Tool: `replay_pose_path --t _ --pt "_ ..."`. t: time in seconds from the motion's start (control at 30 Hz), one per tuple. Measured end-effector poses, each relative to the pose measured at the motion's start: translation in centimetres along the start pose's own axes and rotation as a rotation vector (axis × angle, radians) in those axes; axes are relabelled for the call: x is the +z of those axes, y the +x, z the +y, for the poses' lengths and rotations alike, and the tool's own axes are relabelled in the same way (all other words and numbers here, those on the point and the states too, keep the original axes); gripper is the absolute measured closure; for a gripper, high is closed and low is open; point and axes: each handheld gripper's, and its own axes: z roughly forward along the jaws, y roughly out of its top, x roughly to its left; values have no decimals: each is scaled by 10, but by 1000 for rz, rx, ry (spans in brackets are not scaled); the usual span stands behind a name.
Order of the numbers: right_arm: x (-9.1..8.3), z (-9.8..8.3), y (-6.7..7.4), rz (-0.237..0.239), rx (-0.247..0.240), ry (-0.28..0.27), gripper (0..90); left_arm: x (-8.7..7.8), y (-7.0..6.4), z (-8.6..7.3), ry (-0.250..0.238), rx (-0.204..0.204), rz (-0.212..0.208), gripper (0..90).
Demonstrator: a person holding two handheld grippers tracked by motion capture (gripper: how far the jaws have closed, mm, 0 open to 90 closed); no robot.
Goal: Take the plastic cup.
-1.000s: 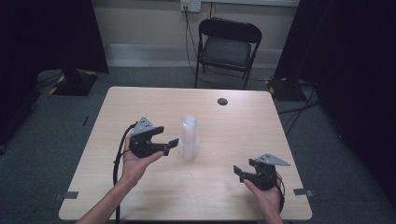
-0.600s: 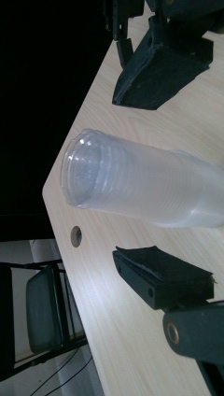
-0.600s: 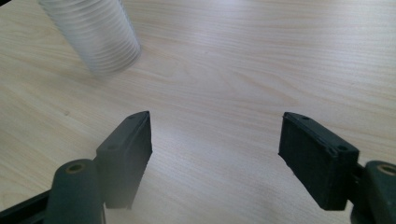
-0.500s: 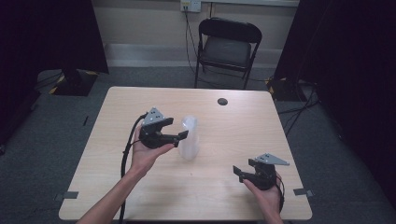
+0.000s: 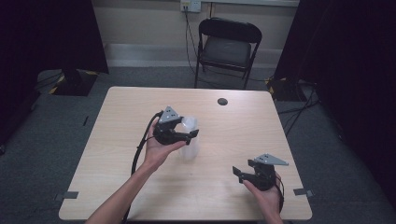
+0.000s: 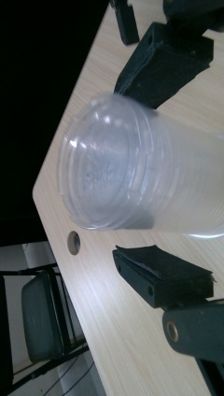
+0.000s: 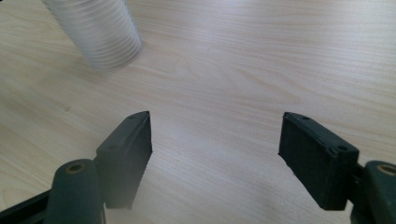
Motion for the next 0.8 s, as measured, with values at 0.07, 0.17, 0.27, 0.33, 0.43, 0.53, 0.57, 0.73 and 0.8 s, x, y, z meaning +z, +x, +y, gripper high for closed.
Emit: replay_pose_path --t 0.07,0.17,0.27,0.33,0.43,0.53,0.57,0.73,0.8 --pt "0 0 0 1 -1 1 253 4 1 -2 4 -6 -5 202" --pt "1 -1 0 1 2 6 253 10 3 -4 15 -14 -9 188" --pt "0 -1 0 1 1 8 253 15 5 -8 31 -19 -6 182" --pt "0 -2 0 1 1 7 253 17 7 -11 38 -23 -3 183" --pt "0 -2 0 2 2 7 253 18 9 -13 38 -32 -8 180" --pt "0 -2 0 2 3 7 253 19 8 -13 44 -24 -8 182" --pt "0 -2 0 2 3 7 253 19 8 -14 43 -22 -10 182" --pt "1 -2 0 4 3 10 253 24 4 -15 67 5 -13 186" --pt "1 -2 0 5 3 10 254 25 3 -16 74 6 -12 192"
